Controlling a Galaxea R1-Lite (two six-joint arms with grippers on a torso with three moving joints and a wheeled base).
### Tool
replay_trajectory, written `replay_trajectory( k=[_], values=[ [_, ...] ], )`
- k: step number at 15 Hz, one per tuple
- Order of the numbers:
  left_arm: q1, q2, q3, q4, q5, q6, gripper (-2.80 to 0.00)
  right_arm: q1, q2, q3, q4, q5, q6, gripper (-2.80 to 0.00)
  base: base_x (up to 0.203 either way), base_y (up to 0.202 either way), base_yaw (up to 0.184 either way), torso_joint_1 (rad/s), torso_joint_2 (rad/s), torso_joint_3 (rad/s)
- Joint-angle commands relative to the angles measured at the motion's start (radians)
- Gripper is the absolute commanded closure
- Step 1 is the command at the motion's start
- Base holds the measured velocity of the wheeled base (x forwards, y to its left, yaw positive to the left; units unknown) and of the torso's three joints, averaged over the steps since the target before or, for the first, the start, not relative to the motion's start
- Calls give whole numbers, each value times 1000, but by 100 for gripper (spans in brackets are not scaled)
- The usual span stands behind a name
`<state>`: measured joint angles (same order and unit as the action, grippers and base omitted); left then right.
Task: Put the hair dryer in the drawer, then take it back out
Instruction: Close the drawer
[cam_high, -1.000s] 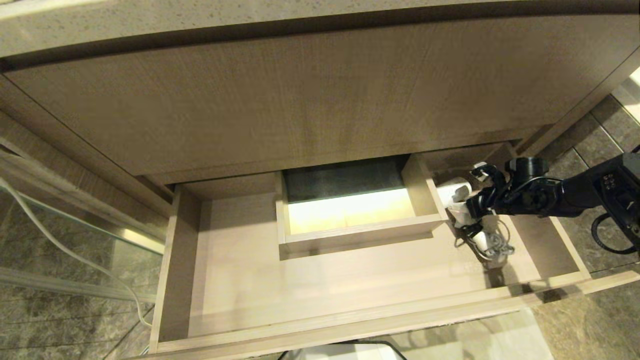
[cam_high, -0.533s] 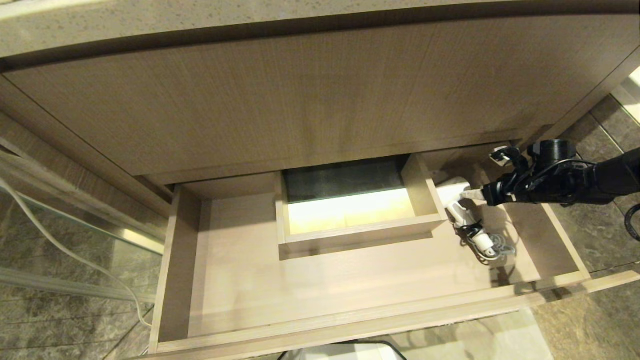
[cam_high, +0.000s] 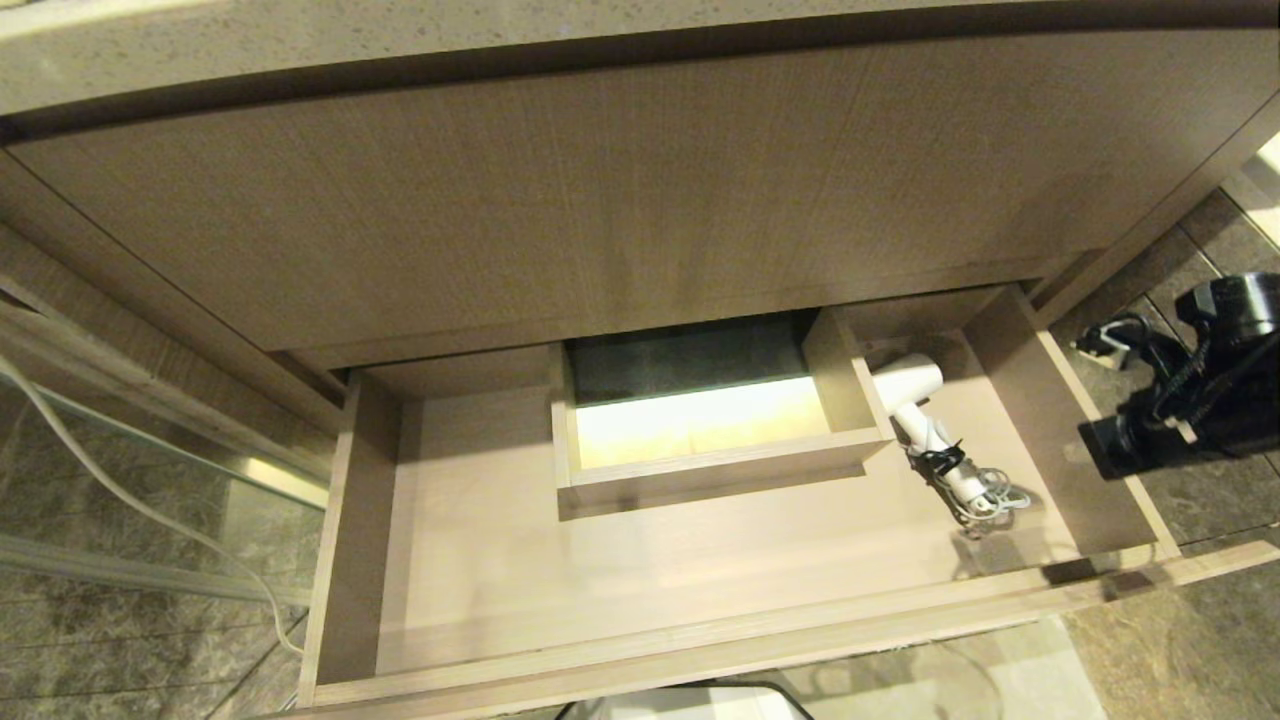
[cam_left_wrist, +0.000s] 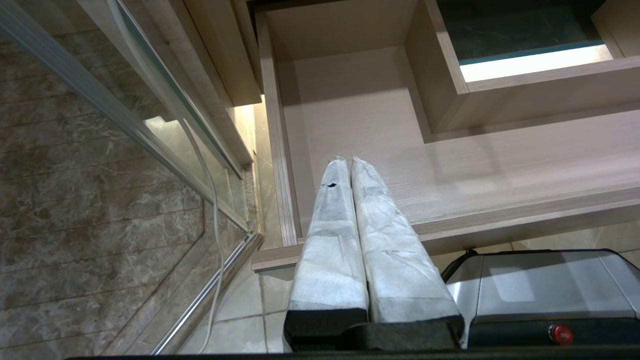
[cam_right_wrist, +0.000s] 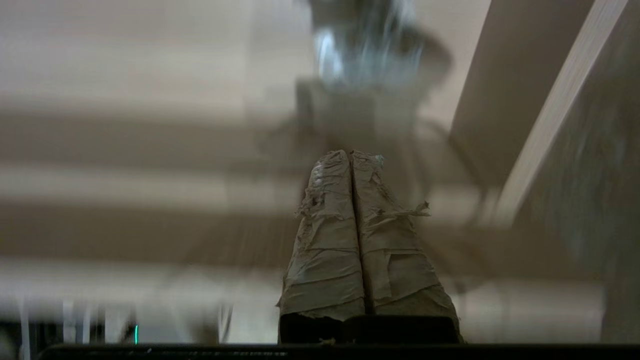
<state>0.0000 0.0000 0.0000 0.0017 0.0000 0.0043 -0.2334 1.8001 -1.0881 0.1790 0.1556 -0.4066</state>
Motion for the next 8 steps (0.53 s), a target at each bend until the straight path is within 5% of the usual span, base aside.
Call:
replay_trajectory(
  k=[1, 8],
  values=[
    [0, 0, 0, 0, 0, 0, 0, 18, -192, 187, 50, -67, -30, 0, 0, 0, 0, 0, 0, 0],
    [0, 0, 2, 0, 0, 0, 0, 51, -323, 469, 95, -217, -73, 0, 0, 0, 0, 0, 0, 0]
  ],
)
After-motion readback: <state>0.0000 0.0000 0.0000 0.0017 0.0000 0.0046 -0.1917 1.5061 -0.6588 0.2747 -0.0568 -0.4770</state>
